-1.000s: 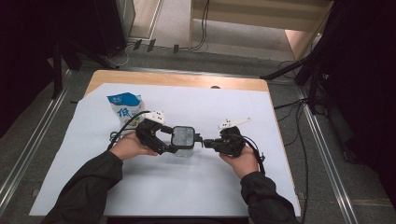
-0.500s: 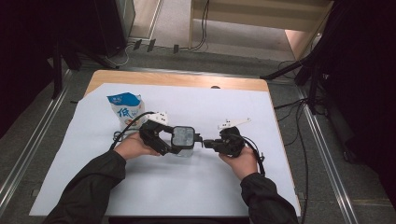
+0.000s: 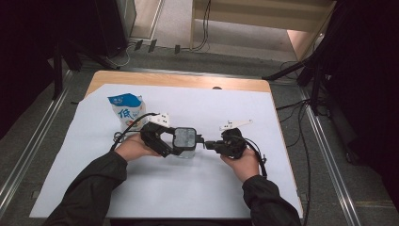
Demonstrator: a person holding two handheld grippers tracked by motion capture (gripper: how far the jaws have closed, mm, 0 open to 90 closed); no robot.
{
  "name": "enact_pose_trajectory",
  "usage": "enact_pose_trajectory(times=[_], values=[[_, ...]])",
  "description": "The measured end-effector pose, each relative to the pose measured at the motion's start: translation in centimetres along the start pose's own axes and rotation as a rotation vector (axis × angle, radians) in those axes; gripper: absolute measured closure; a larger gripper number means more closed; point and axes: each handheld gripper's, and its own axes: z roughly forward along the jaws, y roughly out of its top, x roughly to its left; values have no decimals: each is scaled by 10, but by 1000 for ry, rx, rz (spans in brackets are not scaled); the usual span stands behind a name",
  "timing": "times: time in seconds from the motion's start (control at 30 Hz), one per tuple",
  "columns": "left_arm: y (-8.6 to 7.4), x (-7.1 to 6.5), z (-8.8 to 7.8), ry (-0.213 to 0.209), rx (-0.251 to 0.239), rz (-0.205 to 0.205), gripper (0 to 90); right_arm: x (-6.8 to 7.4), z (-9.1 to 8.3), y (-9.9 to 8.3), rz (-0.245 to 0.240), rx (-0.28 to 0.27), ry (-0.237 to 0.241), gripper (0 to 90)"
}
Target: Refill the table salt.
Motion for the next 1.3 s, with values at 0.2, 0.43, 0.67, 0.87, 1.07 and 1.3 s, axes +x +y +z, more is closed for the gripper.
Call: enact_pose_trajectory(times=[0.2,0.43,0.67,0.87,1.07,1.3], values=[[2,-1,-4,2,-10,9,140,0,0,0,2,0,-2,900],[4,-1,-9,5,-24,9,150,1,0,0,0,3,1,900],[7,-3,-11,9,-14,2,150,1,0,0,-4,1,0,900],[11,-6,-14,20,-16,-9,148,1,-1,1,-5,-2,6,900],[15,-9,-18,42,11,12,157,1,-1,1,-3,-1,6,900],[17,-11,-26,42,-16,7,192,2,0,1,-6,2,10,900]])
